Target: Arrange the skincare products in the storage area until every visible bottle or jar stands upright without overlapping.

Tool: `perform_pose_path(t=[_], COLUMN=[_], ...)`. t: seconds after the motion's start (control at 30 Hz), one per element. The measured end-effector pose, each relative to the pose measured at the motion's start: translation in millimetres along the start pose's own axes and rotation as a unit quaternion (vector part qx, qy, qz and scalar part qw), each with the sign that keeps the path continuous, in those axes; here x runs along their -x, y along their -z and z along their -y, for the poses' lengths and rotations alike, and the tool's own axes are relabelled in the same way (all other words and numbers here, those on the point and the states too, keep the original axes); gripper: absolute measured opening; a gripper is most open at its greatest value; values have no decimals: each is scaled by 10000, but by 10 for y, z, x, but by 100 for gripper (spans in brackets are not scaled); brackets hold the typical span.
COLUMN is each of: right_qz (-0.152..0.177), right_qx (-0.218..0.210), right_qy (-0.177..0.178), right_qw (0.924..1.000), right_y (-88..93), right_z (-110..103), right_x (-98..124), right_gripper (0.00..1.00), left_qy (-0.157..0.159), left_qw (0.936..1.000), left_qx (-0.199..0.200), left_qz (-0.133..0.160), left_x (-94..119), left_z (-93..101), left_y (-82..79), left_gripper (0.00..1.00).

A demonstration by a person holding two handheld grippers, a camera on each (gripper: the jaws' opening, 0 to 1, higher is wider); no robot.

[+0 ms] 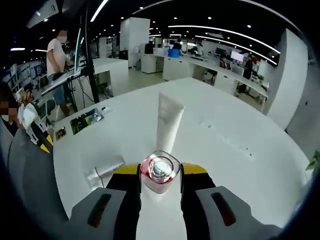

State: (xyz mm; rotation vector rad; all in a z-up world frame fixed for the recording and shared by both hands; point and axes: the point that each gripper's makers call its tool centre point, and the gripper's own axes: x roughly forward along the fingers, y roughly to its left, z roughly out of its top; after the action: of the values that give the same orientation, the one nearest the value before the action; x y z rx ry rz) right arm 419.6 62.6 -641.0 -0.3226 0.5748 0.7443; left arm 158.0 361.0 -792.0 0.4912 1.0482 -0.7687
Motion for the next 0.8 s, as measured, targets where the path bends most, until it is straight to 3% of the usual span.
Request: perform_pose_path(t=[0.53, 0.8], right_qz=[167, 248], right_qx=[-257, -169], right_qy=[967, 1015], right_qw=[9948, 9944], right_y=[-48, -97], right_z=[-37, -73], right_x=[-54, -112], right_gripper=[28, 28], left_qy=[-6, -7], left_qw=[10000, 9999], left_qx=[22, 39], left_qz=[43, 94], left_x=[0, 4], left_z=[-7, -12], left_y=[-11, -25], left_gripper=[18, 18])
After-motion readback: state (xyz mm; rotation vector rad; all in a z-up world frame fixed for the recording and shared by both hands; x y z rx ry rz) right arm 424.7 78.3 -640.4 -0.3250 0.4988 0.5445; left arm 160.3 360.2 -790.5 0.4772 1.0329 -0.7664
